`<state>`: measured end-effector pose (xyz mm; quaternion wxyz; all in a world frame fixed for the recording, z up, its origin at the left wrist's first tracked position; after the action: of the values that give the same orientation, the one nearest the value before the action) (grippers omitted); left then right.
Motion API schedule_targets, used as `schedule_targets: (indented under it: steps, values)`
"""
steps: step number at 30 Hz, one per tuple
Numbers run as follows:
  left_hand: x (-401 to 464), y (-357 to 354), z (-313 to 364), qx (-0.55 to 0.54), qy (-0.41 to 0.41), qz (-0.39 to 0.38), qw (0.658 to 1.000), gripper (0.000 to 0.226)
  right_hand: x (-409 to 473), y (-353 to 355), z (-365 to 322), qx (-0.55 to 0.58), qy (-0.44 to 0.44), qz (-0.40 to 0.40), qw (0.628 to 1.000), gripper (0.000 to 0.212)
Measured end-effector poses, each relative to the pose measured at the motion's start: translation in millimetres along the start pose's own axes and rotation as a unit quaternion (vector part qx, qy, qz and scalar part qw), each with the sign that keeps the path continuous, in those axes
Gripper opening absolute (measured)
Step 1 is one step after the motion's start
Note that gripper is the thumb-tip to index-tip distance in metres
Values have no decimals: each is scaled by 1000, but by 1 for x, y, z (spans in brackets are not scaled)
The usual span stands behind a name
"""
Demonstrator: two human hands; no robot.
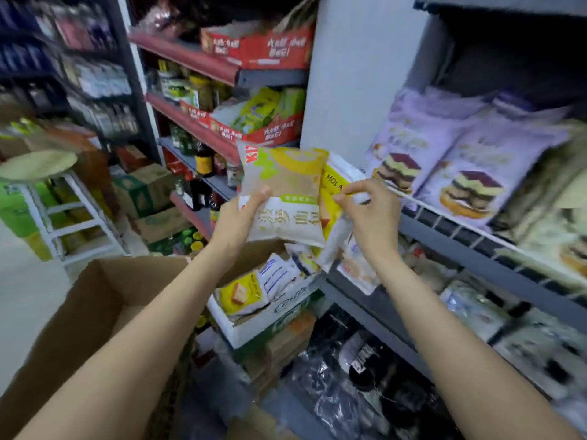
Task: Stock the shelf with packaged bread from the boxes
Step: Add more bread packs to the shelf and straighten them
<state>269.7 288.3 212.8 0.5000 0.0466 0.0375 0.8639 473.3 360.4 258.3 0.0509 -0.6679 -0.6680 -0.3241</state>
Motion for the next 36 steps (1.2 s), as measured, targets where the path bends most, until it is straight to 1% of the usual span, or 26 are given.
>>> schedule_targets:
  steps: [2,4,7,8,10,11,13,15,17,18,19,20,21,24,26,28,30,32,33,35,36]
  values:
    - [-20,-28,33,-27,-27,-21,999,25,-7,52,-22,4,23,58,998,9]
    - [-35,-58,58,-65,-33,-54,996,25,-11,104,-37,7,37,123,992,10]
    - [-57,-106,98,-84,-46,-94,991,35,-16,177,-50,17,36,202,979,15]
    - [-65,-123,109,-87,-53,-111,989,31,-20,199,-52,14,35,220,975,16]
    - [-84,-157,130,-94,-84,-143,982,16,-28,240,-50,6,34,257,966,19]
    - [-94,-174,139,-90,-97,-154,979,15,-32,260,-48,4,34,276,960,21]
    - [-110,-205,153,-82,-103,-180,975,20,-41,300,-42,1,30,319,947,23]
    - [-120,-234,162,-95,-99,-190,972,23,-50,341,-36,3,23,369,929,23]
    - [-129,-265,167,-99,-89,-207,969,38,-56,381,-29,5,25,424,905,28]
    - [-132,-279,169,-107,-84,-210,968,35,-57,398,-25,3,22,445,895,30]
    - [-139,-291,173,-114,-89,-212,967,24,-57,414,-21,-3,14,459,888,31]
    - [-143,-303,174,-116,-92,-205,967,17,-56,428,-18,-14,4,470,883,31]
    - [-148,-312,177,-118,-95,-192,970,18,-54,441,-15,-34,-3,478,878,31]
    - [-151,-335,179,-99,-94,-148,979,33,-40,463,-7,-115,-27,466,877,27]
    - [-149,-342,177,-108,-86,-115,984,42,-24,462,7,-145,-58,433,888,35]
    - [-147,-345,174,-114,-80,-98,985,38,-12,451,20,-165,-61,404,898,42]
    - [-144,-343,174,-99,-83,-89,988,24,-2,438,33,-166,-64,369,912,40]
    - [-139,-339,174,-83,-91,-73,990,22,12,424,49,-152,-94,300,937,37]
    - [-139,-337,175,-78,-96,-70,990,23,19,419,58,-164,-107,269,943,37]
    - [-138,-335,175,-68,-101,-68,990,23,30,412,71,-237,-117,224,938,44]
    - [-137,-336,173,-64,-100,-71,990,22,34,408,77,-283,-120,190,932,55]
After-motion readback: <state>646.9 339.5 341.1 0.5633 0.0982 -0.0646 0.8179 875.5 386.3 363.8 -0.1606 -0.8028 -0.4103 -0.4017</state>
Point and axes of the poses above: each hand's wrist, its own x-axis towards the middle knuckle, its own y-axis out of the back of the hand, z = x × y, the point moved 6 cm from there along x, towards the middle knuckle, and after that the axes turned 1 degree about -x, right-handed, at the moved point
